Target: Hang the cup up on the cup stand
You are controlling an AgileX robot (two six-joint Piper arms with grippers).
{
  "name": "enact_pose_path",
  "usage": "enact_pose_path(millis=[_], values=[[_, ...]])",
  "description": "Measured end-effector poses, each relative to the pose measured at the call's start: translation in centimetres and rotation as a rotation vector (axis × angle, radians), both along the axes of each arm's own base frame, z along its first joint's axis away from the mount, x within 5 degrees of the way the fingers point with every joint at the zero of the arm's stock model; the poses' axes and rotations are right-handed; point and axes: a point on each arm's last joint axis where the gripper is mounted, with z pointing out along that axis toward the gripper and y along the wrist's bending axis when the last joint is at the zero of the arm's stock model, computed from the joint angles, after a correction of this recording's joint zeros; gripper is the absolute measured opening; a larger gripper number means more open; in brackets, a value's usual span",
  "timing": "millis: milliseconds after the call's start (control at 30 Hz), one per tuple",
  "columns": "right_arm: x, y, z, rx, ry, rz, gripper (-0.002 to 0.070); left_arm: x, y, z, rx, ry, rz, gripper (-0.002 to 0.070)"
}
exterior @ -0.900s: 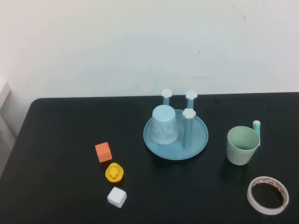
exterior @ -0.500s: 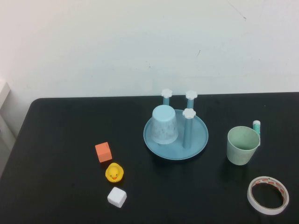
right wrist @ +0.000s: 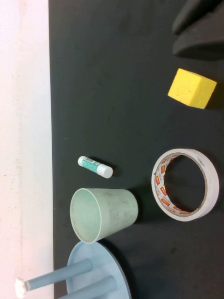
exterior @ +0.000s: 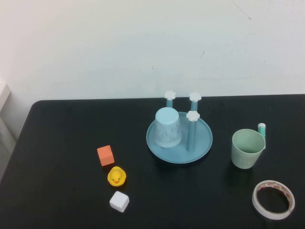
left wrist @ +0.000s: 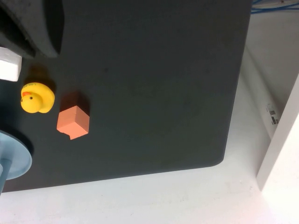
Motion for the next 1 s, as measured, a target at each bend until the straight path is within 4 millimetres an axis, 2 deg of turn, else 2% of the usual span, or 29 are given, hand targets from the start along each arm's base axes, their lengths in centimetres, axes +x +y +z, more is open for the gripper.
enact_pose_path(millis=[567, 1000], values=[[0.00, -0.02, 0.00, -0.006, 0.000, -0.001, -0.0001, 0.00, 0.01, 0.00, 0.003, 0.000, 0.000, -0.0001], [0.01, -0.28, 0.07, -0.081, -0.003, -0.005, -0.0001, 0.00, 0.01, 0.00, 0.005, -0.001, 0.000, -0.0001]])
